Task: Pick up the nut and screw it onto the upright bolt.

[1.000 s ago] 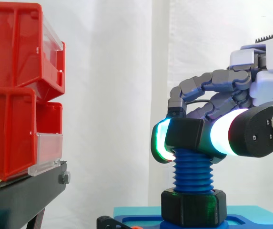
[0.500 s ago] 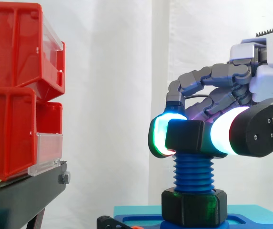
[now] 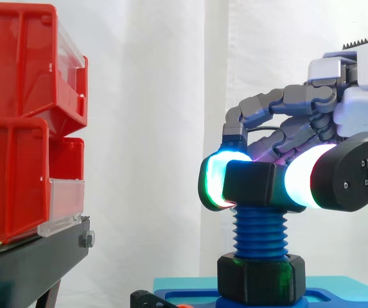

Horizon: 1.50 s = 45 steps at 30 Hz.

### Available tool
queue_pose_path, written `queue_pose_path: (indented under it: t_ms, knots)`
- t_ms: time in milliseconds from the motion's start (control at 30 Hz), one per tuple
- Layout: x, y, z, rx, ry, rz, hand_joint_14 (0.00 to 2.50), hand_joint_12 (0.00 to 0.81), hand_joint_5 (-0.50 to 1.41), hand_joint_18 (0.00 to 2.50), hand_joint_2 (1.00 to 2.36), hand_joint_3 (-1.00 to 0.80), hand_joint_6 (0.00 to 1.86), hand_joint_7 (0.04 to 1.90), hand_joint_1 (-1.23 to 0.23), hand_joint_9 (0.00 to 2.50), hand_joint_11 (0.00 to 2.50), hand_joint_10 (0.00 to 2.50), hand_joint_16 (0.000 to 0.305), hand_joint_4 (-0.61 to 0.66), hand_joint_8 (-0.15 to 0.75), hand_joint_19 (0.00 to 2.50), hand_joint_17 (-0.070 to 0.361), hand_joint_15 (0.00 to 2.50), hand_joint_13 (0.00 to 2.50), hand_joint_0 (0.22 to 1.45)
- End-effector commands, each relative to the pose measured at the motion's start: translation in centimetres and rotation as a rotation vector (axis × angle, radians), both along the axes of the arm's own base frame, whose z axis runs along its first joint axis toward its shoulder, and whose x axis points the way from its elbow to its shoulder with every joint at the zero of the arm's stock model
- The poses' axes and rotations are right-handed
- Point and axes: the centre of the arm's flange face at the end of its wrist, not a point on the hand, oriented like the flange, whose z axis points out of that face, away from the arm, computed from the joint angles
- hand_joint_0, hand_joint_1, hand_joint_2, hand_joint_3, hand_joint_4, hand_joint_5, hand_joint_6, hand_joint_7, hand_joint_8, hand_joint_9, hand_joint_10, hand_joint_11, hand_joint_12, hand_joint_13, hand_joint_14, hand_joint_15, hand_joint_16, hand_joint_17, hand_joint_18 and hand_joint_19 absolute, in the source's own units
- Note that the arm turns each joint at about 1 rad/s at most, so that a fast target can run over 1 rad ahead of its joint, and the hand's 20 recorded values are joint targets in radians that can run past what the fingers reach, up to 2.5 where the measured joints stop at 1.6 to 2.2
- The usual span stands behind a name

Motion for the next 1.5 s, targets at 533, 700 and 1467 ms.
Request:
queue_pose_path:
  t_ms: [533,700,1467]
  knots:
    - [0.5,-0.9,1.4,-0.009,0.010,0.018,0.01,0.356,-0.13,0.58,1.00,-0.50,0.50,1.23,-0.67,0.68,0.15,0.00,0.046,0.22,0.299,0.26,0.103,0.09,0.65,0.54]
    - [0.5,-0.9,1.4,-0.008,0.006,0.018,0.00,0.358,-0.13,0.58,1.00,-0.50,0.50,1.23,-0.67,0.68,0.15,0.00,0.046,0.22,0.299,0.26,0.103,0.10,0.65,0.54]
    - [0.4,-0.8,1.3,-0.008,0.013,0.017,0.00,0.359,-0.13,0.58,1.00,-0.50,0.50,1.23,-0.67,0.67,0.14,0.00,0.046,0.22,0.299,0.26,0.103,0.10,0.65,0.54]
